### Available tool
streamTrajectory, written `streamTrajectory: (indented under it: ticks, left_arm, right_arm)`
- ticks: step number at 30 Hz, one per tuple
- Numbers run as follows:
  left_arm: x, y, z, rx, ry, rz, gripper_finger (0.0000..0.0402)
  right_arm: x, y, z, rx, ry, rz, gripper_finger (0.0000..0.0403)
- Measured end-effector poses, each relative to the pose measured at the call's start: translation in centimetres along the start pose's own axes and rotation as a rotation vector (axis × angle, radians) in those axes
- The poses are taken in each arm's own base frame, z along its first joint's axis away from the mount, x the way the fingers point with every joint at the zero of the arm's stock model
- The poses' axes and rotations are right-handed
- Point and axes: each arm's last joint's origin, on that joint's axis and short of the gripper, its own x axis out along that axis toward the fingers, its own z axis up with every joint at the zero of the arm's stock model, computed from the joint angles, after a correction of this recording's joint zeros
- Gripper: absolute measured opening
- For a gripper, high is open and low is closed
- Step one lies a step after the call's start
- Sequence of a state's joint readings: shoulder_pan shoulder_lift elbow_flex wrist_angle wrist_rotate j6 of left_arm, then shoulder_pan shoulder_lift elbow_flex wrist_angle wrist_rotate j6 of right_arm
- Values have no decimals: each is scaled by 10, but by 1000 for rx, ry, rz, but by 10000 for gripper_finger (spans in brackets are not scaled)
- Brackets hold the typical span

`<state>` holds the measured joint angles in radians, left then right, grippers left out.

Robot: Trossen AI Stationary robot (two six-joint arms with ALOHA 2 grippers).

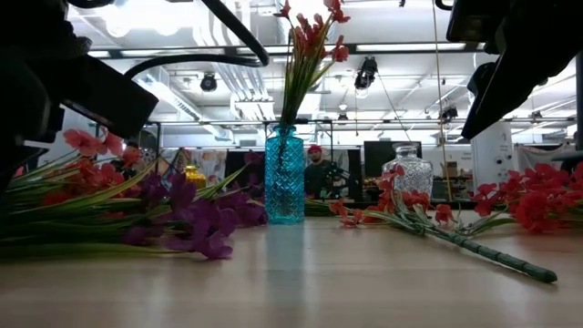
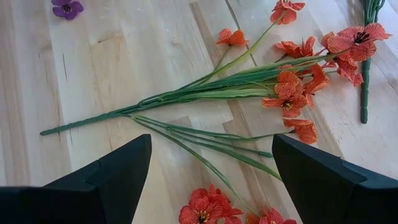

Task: Sort flowers into vase by color
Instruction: Put the bottom left violet flowers into the yellow vase

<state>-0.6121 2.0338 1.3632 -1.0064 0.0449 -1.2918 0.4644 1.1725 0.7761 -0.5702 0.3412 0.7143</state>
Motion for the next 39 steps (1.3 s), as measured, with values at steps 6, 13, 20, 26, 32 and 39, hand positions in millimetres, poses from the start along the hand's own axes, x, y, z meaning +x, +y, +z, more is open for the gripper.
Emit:
streamTrajectory:
  ticks: [6,13,20,26,32,39]
  left_arm:
    - [-3,1,-1,2,20,-5,57]
    - [-21,8,-4,32,31,-47,18]
    - [-75,32,-16,71,-29,-156,3]
    - [-131,65,-26,84,-262,-289,1]
    - [-172,105,-27,18,-706,-275,0]
    - [-203,145,-21,-81,-1047,-191,0]
  right_arm:
    - [0,0,0,1,-3,2,325]
    - [0,0,0,2,-4,4,325]
    - [0,0,1,2,-5,4,325]
    - [0,1,1,3,-7,5,325]
    - [0,3,4,-2,-52,13,325]
    - [0,4,6,0,-69,24,325]
